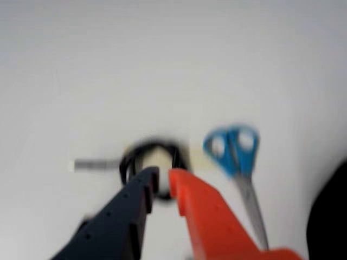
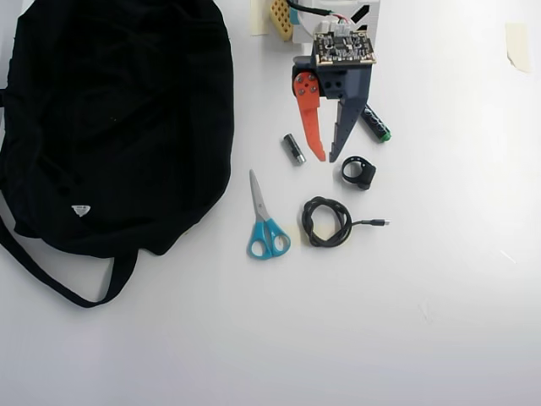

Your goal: Put the green marker into the black bag

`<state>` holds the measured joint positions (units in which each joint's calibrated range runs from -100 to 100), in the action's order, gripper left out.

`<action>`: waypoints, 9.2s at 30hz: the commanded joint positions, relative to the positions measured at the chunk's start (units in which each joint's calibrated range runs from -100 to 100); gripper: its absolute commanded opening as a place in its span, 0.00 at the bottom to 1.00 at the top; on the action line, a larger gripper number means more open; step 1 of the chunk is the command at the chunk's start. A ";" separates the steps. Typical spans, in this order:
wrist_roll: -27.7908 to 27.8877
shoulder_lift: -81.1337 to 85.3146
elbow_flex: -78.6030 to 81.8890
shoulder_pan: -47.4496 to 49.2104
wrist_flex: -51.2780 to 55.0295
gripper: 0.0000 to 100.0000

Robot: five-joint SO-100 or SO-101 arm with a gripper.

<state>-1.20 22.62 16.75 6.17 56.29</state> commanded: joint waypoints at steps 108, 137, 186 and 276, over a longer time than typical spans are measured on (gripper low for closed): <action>-4.20 0.86 27.28 26.51 6.07 0.11; -5.73 0.61 32.40 28.31 1.33 0.22; -6.35 -4.20 38.87 28.98 -7.80 0.22; 6.39 5.01 -4.26 -6.40 31.13 0.02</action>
<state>5.30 26.44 15.02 3.89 88.32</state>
